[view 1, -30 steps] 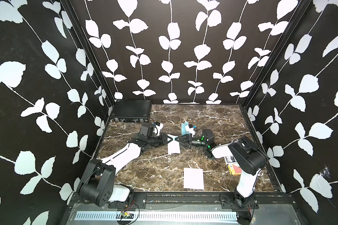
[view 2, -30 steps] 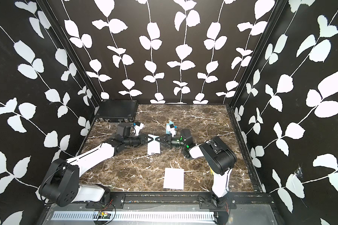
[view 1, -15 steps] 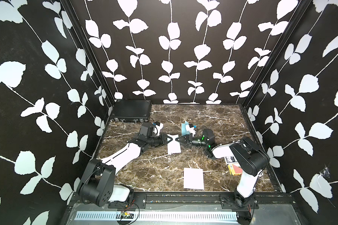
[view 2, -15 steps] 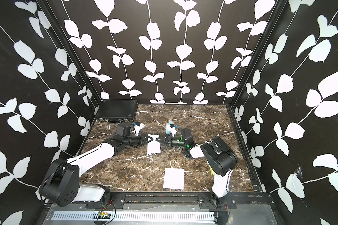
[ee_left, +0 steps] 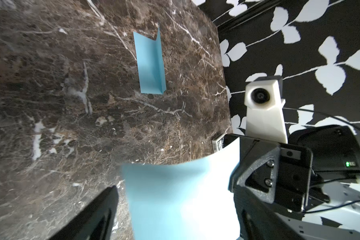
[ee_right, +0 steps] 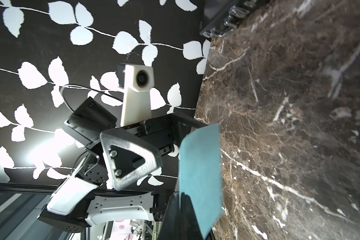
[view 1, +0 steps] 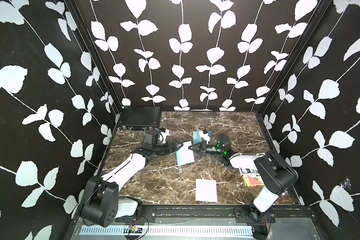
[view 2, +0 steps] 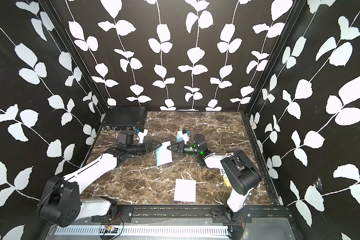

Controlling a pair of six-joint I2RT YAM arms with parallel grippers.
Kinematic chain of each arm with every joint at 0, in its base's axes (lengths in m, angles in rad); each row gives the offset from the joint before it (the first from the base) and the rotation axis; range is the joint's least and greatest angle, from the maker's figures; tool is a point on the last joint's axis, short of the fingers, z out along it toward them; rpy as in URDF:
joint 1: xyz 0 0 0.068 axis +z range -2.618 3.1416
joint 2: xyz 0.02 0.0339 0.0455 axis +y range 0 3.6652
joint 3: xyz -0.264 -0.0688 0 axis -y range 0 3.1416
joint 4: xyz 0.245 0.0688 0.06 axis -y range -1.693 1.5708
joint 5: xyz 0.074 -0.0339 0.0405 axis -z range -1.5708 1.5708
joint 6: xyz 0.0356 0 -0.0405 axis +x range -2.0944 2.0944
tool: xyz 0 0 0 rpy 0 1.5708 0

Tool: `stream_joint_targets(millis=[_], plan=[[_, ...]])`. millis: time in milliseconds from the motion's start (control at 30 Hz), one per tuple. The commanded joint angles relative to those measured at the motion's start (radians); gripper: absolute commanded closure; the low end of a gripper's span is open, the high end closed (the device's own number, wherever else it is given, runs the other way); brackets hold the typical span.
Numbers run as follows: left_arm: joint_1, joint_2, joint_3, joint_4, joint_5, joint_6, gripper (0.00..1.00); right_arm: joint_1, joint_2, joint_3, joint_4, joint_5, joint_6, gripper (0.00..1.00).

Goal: Fold the square paper along the opposite sides
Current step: Pick up the paper from the center of the board.

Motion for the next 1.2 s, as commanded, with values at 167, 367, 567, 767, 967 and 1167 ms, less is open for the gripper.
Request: stream_joint_targets(millis=[167, 367, 567, 767, 967, 1167], plan=[[0.013, -0.021, -0.030, 0.178, 0.134, -0.077, 0.01, -0.005, -0.030, 0.086, 0.058, -0.029, 0.019, 1.00], [0.011, -0.007, -0.067, 0.365, 0.204, -0.168, 0.02, -0.006, -0.006, 0.105, 0.072, -0.007, 0.038, 1.00], [0.012, -0.046, -0.064, 0.308, 0.192, -0.134, 0.23, -0.029, -0.020, 0.115, -0.029, -0.032, -0.022, 1.00], [0.012, -0.048, -0.057, 0.274, 0.196, -0.115, 0.53, -0.065, -0.076, 0.149, -0.289, -0.069, -0.189, 1.00], [0.011, -0.036, -0.048, 0.264, 0.201, -0.109, 0.69, -0.091, -0.121, 0.182, -0.385, -0.108, -0.249, 1.00], [0.012, -0.023, -0.041, 0.252, 0.197, -0.101, 0.88, -0.097, -0.117, 0.196, -0.390, -0.115, -0.249, 1.00]])
